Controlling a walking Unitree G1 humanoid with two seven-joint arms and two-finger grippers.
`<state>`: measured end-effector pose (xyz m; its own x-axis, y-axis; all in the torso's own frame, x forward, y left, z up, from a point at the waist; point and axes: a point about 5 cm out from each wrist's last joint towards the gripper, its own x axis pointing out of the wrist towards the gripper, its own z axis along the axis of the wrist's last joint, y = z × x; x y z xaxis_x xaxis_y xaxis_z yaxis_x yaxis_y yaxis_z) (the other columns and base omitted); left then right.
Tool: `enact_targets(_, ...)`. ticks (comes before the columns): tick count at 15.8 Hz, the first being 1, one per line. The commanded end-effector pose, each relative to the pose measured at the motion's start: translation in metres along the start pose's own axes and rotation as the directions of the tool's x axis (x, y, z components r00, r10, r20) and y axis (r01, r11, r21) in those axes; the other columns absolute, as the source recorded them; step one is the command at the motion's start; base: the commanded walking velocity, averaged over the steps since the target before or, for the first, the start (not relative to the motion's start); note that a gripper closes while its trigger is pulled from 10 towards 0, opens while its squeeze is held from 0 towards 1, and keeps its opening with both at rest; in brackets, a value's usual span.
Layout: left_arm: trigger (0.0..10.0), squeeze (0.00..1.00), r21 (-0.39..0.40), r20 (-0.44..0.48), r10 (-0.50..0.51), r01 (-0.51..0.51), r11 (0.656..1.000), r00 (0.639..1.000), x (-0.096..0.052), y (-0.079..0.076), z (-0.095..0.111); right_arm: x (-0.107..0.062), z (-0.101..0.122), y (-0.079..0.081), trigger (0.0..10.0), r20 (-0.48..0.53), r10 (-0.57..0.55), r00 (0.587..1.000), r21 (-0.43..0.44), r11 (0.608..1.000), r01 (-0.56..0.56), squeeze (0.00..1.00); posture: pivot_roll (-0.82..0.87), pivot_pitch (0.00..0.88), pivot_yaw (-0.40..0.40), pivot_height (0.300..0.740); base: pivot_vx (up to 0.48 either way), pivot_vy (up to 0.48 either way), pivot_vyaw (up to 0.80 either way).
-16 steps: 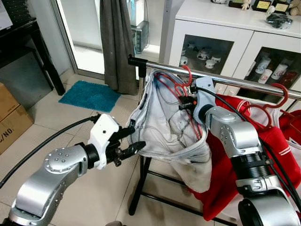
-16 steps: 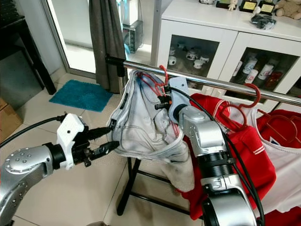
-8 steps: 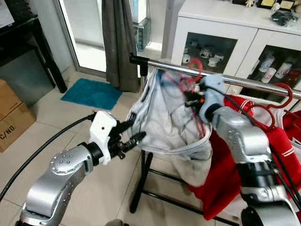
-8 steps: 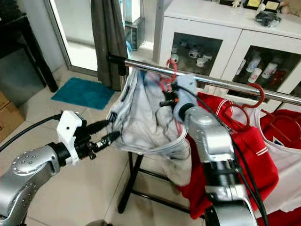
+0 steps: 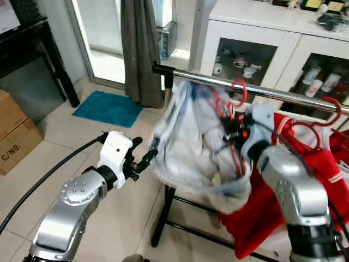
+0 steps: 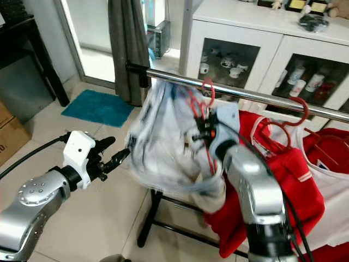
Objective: Hang hanger
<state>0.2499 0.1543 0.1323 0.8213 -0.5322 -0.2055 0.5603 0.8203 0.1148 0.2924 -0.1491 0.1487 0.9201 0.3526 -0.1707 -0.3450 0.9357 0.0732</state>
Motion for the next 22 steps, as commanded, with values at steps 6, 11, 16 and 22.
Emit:
enact_targets(6, 10.0, 0.0, 0.009, -0.011, 0.004, -0.004, 1.0, 1.0, 0.002, -0.006, -0.006, -0.009, 0.008, 0.011, 0.0, 0.101, 0.003, 0.995, -0.024, 1.0, 0.0, 0.0, 0.01, 0.0, -0.017, 0.74, 0.0, 0.0, 0.0)
enact_targets(11, 10.0, 0.0, 0.006, -0.01, 0.01, -0.01, 1.0, 1.0, 0.002, -0.005, -0.007, -0.01, 0.001, 0.011, 0.0, 0.07, -0.02, 0.997, -0.058, 0.998, 0.024, 0.0, 0.01, 0.0, -0.021, 0.74, 0.0, 0.0, 0.0)
enact_targets(16, 10.0, 0.0, 0.006, -0.01, 0.004, -0.004, 1.0, 1.0, 0.002, -0.006, -0.007, -0.011, -0.001, 0.013, 0.0, 0.073, -0.014, 0.997, -0.069, 0.997, 0.019, 0.0, 0.01, 0.0, -0.017, 0.74, 0.0, 0.0, 0.0)
enact_targets(22, 10.0, 0.0, 0.004, -0.014, 0.0, 0.0, 1.0, 1.0, 0.003, -0.006, -0.007, -0.011, -0.002, 0.013, 0.0, 0.07, -0.01, 0.997, -0.059, 0.998, 0.014, 0.0, 0.01, 0.0, -0.017, 0.74, -0.229, 0.0, 0.0)
